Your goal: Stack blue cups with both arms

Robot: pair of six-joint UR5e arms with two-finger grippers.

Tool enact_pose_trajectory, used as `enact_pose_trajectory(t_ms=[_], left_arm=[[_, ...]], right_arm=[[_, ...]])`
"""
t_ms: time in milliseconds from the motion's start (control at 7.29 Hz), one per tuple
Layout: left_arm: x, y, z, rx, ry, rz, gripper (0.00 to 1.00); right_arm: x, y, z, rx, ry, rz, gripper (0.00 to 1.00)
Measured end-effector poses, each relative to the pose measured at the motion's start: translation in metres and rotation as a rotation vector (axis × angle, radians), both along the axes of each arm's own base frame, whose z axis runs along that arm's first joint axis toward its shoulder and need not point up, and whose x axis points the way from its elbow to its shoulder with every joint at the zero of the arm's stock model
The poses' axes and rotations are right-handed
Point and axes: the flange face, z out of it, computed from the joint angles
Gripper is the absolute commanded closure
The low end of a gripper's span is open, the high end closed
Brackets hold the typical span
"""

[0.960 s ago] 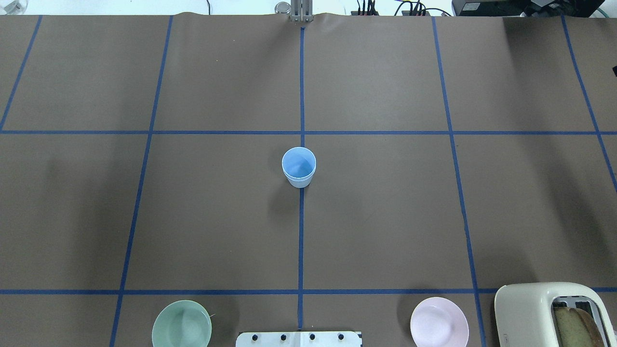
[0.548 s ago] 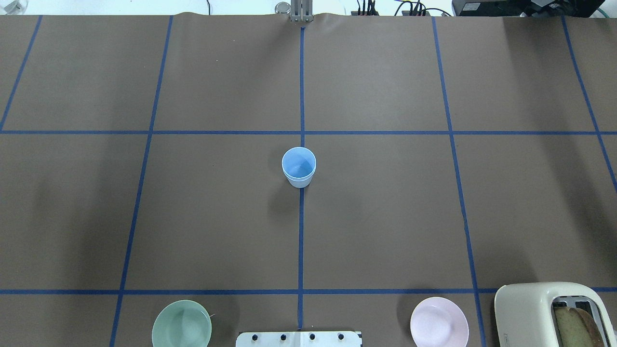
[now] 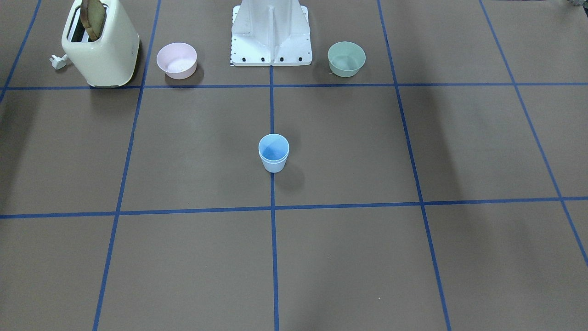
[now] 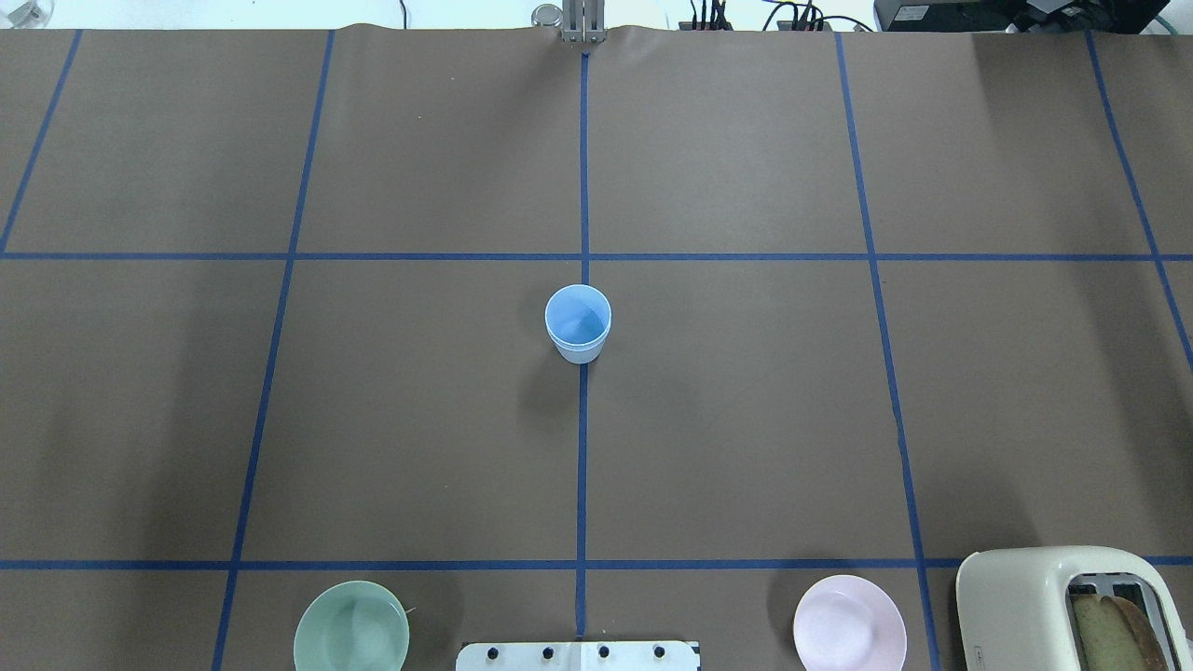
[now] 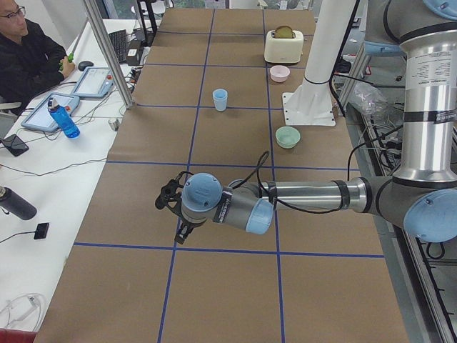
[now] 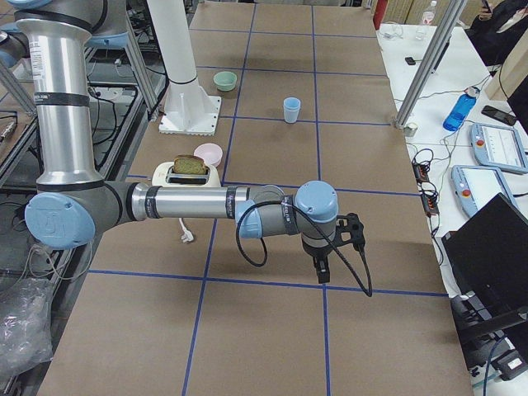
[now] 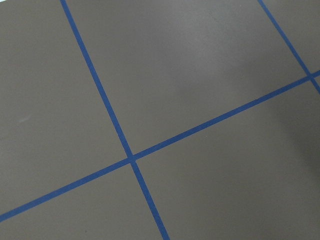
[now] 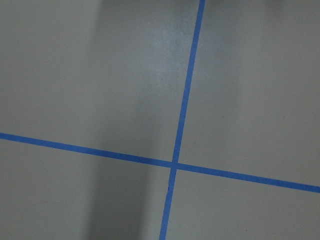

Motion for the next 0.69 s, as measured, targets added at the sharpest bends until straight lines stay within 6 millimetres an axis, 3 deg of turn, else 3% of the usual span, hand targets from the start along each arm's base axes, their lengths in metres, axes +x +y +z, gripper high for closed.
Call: enact_pose_trajectory(t_ms=[685], left_arm=[[-0.0001, 0.0005, 0.0014, 0.003, -0.006, 0.002, 0.03]], right_arm=[[-0.0013, 0.0102, 0.0081, -0.008, -0.018, 0.001, 0.0]])
